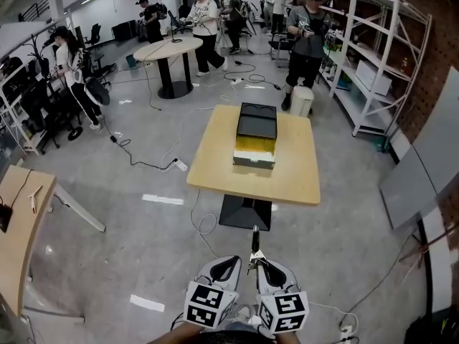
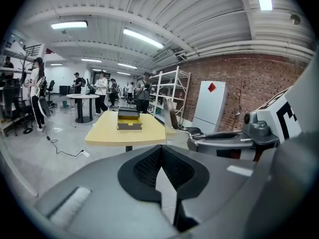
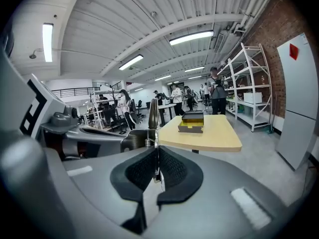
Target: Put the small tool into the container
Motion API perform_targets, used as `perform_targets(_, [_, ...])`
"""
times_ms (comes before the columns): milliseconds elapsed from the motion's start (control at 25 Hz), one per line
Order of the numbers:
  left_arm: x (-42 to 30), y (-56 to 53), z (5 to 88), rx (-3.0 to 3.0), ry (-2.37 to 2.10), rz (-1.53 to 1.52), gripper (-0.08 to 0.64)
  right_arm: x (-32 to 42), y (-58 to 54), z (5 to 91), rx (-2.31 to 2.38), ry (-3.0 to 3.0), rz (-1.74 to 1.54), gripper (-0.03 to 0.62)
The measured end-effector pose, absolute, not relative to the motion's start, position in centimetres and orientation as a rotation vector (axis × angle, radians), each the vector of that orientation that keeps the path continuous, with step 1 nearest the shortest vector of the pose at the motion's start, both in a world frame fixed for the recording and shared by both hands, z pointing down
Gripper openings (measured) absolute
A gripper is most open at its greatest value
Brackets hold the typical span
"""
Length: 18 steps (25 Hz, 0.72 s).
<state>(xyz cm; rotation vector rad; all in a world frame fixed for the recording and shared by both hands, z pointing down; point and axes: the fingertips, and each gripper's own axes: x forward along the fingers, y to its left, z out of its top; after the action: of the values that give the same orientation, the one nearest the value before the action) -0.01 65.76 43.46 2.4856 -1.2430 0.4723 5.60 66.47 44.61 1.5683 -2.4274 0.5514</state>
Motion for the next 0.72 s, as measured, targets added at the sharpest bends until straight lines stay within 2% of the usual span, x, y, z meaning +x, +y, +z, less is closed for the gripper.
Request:
perform_targets(400, [15.2,58.2,40.7,2.489,-1.318,0.509,0.017,20.4,58.9,42.1,1.488,-2.502,0.526,0.008])
perform_targets(720, [20.4,56.3,39.7,2.522,-1.294,0.541,0.015,25.2,57.2,41.1,1.499,-2.510,0.523,0.008])
